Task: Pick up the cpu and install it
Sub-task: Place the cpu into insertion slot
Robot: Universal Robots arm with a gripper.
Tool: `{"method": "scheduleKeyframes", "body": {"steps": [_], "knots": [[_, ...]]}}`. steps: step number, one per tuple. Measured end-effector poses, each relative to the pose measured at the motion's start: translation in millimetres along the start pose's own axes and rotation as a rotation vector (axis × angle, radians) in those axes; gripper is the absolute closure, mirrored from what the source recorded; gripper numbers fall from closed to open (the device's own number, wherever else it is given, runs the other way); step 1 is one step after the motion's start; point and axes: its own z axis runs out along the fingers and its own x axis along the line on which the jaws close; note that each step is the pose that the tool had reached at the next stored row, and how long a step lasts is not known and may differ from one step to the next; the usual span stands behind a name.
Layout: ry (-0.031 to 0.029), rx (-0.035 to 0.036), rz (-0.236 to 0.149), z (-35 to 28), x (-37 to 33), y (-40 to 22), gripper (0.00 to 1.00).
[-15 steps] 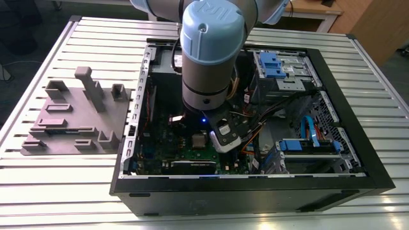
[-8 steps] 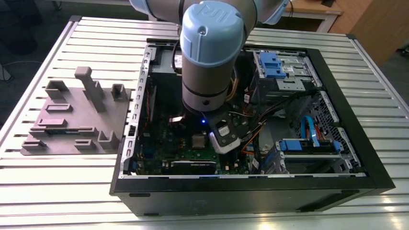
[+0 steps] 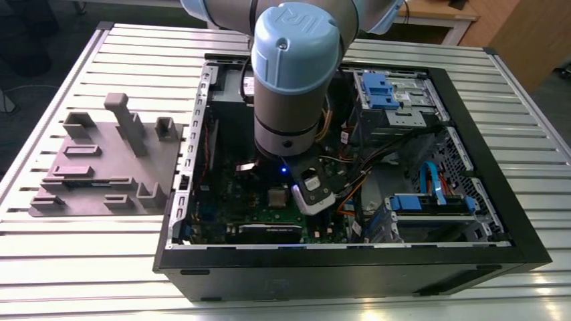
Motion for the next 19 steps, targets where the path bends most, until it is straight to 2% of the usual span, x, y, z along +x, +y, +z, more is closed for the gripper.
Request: {"method": "scheduleKeyframes", "body": {"steps": [19], "knots": [[0.0,0.0001,0.0,-1.5,0.0,0.6,0.53]]}}
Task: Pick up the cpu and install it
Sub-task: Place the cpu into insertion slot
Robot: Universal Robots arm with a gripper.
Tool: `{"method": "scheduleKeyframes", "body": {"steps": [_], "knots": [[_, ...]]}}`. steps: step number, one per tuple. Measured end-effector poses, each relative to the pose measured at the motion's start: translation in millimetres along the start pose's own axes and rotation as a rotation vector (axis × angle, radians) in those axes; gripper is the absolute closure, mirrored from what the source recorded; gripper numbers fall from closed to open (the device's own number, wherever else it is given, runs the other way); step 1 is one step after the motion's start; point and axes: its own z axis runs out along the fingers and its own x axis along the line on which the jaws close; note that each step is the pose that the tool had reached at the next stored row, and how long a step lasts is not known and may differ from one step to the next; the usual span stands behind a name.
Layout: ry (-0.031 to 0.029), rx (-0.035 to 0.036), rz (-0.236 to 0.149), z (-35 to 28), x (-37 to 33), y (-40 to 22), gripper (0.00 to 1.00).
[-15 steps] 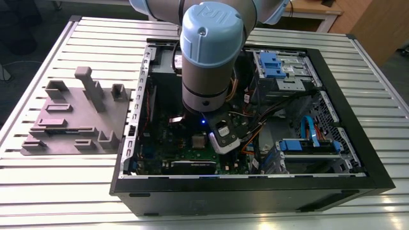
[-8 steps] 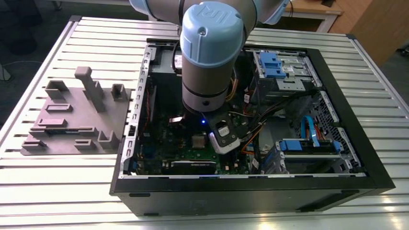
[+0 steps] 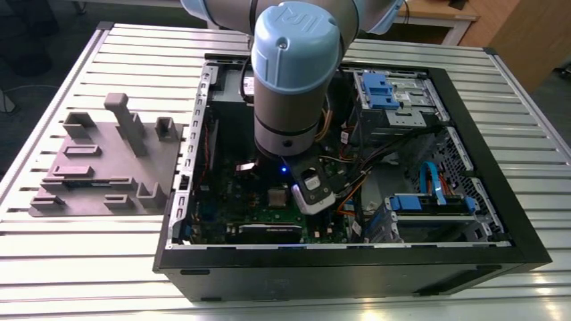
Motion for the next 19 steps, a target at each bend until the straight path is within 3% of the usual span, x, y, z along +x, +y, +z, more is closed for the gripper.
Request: {"method": "scheduleKeyframes", "body": {"steps": [19], "knots": [[0.0,-0.0011,-0.001,0.5,0.0,1.1,0.53]]}}
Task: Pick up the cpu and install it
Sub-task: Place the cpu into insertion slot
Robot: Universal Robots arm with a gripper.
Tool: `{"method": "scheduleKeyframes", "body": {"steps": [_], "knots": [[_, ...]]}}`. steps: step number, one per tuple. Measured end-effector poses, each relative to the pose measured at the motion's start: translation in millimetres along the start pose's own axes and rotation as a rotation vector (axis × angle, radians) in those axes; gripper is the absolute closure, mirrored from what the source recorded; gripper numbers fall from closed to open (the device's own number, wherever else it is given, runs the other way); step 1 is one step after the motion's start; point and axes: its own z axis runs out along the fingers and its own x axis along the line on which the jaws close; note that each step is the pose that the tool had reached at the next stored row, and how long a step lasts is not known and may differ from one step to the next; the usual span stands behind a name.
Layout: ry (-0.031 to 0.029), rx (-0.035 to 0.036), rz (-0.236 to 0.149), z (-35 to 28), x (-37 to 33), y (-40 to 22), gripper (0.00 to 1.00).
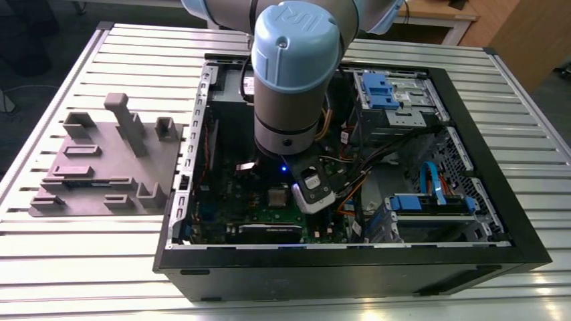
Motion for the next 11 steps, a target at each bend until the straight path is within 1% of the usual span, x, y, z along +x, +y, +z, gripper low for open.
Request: {"method": "scheduleKeyframes", "body": {"steps": [9,10,11], "knots": [[-0.0002,-0.0011,0.0,0.2,0.0,0.0,0.53],[-0.0005,-0.0016,0.0,0.3,-0.1,0.1,0.52],[-0.0003,-0.0021,0.0,0.5,-0.1,0.1,0.46]]}}
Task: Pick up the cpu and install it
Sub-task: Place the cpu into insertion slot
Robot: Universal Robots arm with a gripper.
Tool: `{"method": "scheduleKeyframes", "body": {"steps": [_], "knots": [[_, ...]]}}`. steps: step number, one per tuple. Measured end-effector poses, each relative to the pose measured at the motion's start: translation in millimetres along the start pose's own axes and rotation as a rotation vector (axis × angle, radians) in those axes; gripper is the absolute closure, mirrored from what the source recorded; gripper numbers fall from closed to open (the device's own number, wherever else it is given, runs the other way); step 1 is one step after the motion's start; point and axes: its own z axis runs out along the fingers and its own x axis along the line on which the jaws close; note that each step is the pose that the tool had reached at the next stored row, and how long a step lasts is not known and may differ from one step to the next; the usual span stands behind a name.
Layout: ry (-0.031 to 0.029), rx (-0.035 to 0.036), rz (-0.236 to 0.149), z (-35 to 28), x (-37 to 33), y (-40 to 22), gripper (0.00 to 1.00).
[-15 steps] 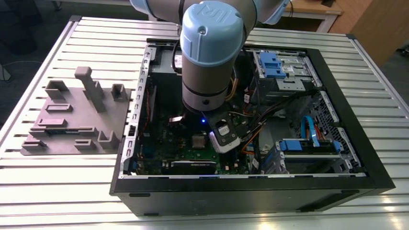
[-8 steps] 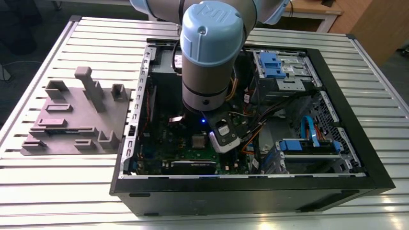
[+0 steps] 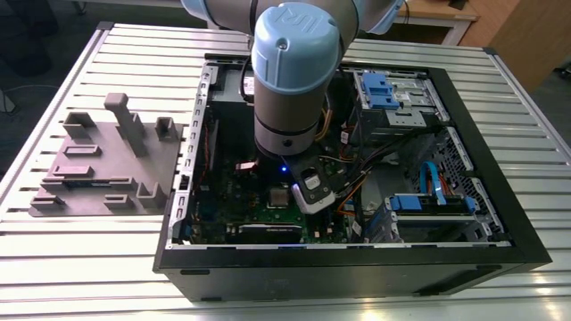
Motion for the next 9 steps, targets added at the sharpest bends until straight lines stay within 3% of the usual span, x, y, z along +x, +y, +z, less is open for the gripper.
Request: {"method": "scheduleKeyframes", "body": {"steps": [1,2,9], "knots": [[0.0,0.0004,0.0,-0.1,-0.1,0.0,0.46],[0.0001,0.0007,0.0,-0.2,0.0,-0.1,0.4],[0.0004,0.0008,0.0,-1.0,0.1,-0.1,0.4]]}}
